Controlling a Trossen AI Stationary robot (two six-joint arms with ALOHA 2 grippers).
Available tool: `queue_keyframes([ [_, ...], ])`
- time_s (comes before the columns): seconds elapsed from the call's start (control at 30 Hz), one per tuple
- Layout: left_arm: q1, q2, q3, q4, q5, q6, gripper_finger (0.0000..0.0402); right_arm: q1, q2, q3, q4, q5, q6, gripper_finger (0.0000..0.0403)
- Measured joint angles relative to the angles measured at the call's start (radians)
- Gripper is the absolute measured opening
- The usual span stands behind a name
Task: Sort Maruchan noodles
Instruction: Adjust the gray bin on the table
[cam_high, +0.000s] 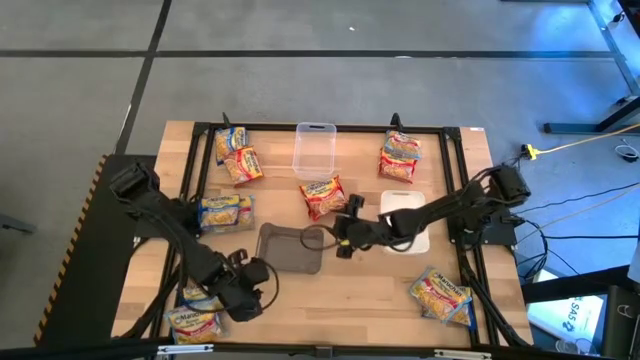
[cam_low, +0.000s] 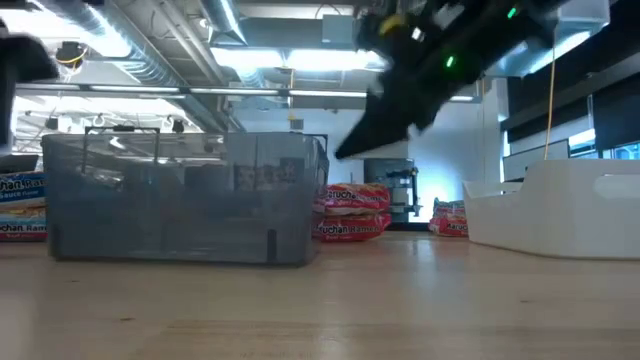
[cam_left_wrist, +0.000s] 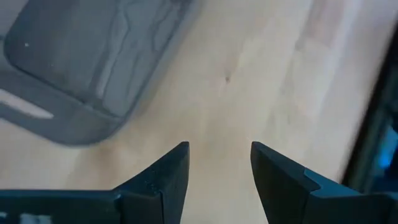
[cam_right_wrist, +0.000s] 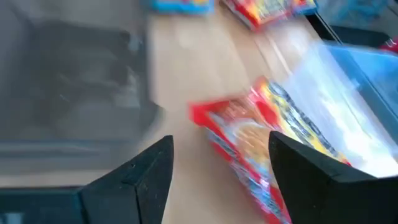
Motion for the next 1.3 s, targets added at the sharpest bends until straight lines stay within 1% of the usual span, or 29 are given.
queue_keyframes([
  [0.07, 0.004, 0.016, -0.046, 0.063, -0.026, -0.032, 0.0165, -0.028, 0.028, -0.002, 0.041, -0.011, -0.02, 0.0237],
  [0.1, 0.007, 0.019, -0.068, 0.067, -0.029, -0.047, 0.0165, -0.04, 0.039, -0.002, 0.049, -0.025, -0.023, 0.0237],
  [0.2, 0.023, 0.031, -0.098, 0.058, -0.052, -0.104, 0.0165, -0.061, 0.06, -0.002, 0.081, -0.093, -0.023, 0.0237],
  [0.3, 0.041, 0.029, -0.109, 0.021, -0.119, -0.151, 0.0165, -0.059, 0.075, -0.002, 0.109, -0.156, -0.026, 0.0237],
  [0.37, 0.056, 0.03, -0.109, 0.009, -0.155, -0.155, 0.0165, -0.059, 0.075, -0.002, 0.105, -0.2, -0.026, 0.0236],
  [0.5, 0.088, 0.03, -0.11, -0.033, -0.204, -0.155, 0.0165, -0.03, 0.075, -0.002, 0.102, -0.275, -0.016, 0.0236],
  [0.63, 0.114, 0.03, -0.109, -0.012, -0.244, -0.116, 0.0165, 0.029, 0.075, -0.001, 0.149, -0.354, -0.014, 0.0236],
  [0.8, 0.14, 0.03, -0.109, 0.03, -0.266, -0.059, 0.0165, 0.084, 0.075, -0.001, 0.151, -0.338, 0.054, 0.0236],
  [0.93, 0.16, 0.03, -0.109, 0.11, -0.281, 0.025, 0.0165, 0.107, 0.075, -0.001, 0.121, -0.272, 0.089, 0.0236],
  [1.0, 0.172, 0.03, -0.109, 0.159, -0.287, 0.08, 0.0165, 0.106, 0.075, -0.001, 0.114, -0.259, 0.108, 0.0236],
  [1.1, 0.193, 0.03, -0.109, 0.211, -0.288, 0.154, 0.0165, 0.103, 0.075, 0.003, 0.109, -0.257, 0.114, 0.0236],
  [1.2, 0.213, 0.03, -0.109, 0.228, -0.288, 0.196, 0.0165, 0.103, 0.075, 0.025, 0.085, -0.276, 0.116, 0.0236],
  [1.3, 0.227, 0.029, -0.109, 0.219, -0.266, 0.233, 0.0165, 0.105, 0.06, 0.055, 0.002, -0.295, 0.116, 0.0236],
])
